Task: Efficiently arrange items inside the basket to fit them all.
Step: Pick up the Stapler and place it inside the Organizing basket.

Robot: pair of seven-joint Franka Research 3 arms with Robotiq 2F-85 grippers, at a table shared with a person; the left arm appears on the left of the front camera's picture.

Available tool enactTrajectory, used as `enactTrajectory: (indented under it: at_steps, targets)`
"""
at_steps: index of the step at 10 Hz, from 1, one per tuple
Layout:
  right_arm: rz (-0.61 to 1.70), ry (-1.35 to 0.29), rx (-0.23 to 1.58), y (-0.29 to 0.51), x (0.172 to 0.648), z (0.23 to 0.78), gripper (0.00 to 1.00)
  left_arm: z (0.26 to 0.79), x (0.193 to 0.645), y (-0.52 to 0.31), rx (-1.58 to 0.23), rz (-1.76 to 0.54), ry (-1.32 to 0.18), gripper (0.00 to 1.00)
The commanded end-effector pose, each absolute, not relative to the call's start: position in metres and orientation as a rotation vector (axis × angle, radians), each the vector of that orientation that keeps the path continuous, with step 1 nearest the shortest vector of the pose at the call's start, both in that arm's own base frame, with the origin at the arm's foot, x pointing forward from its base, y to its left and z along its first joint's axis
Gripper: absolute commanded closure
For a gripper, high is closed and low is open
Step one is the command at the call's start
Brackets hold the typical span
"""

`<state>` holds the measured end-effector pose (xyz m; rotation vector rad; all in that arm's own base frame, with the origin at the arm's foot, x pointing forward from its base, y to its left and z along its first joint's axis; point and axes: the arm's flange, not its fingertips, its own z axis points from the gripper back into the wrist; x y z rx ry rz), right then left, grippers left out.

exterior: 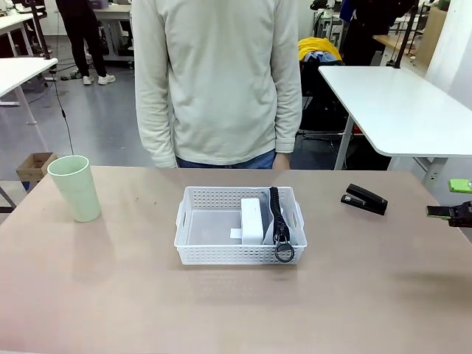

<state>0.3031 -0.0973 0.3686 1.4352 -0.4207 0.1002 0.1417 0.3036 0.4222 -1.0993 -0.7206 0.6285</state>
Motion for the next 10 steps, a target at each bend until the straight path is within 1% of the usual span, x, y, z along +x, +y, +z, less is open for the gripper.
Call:
enactTrajectory:
  at_steps: [1,2,3,4,5,6,7,8,9,10]
  targets:
    - [0.100,-0.421,1.435,-0.097,0.303,0.369,0.00,0.422,0.141,0.302,-1.110,0.612,-0.752,0.00]
    - [0.212,-0.365,1.283,-0.082,0.329,0.388,0.00,0.422,0.141,0.302,-1.110,0.612,-0.752,0.00]
    - [0.295,-0.272,1.082,-0.060,0.360,0.408,0.00,0.422,0.141,0.302,-1.110,0.612,-0.752,0.00]
    - [0.305,-0.168,0.808,-0.037,0.390,0.421,0.00,0.422,0.141,0.302,-1.110,0.612,-0.752,0.00]
    - [0.100,-0.116,0.462,-0.025,0.413,0.422,0.00,0.422,0.141,0.302,-1.110,0.612,-0.752,0.00]
    - [0.116,-0.060,0.269,-0.012,0.429,0.417,0.00,0.422,0.141,0.302,-1.110,0.612,-0.752,0.00]
    - [0.088,-0.039,0.145,-0.004,0.440,0.411,0.00,0.422,0.141,0.302,-1.110,0.612,-0.752,0.00]
    - [0.049,-0.082,0.023,-0.001,0.447,0.410,0.00,0.422,0.141,0.302,-1.110,0.612,-0.752,0.00]
    - [0.042,-0.096,-0.041,-0.007,0.446,0.414,0.00,0.422,0.141,0.302,-1.110,0.612,-0.752,0.00]
    - [0.021,-0.157,-0.069,-0.019,0.443,0.422,0.00,0.422,0.141,0.302,-1.110,0.612,-0.752,0.00]
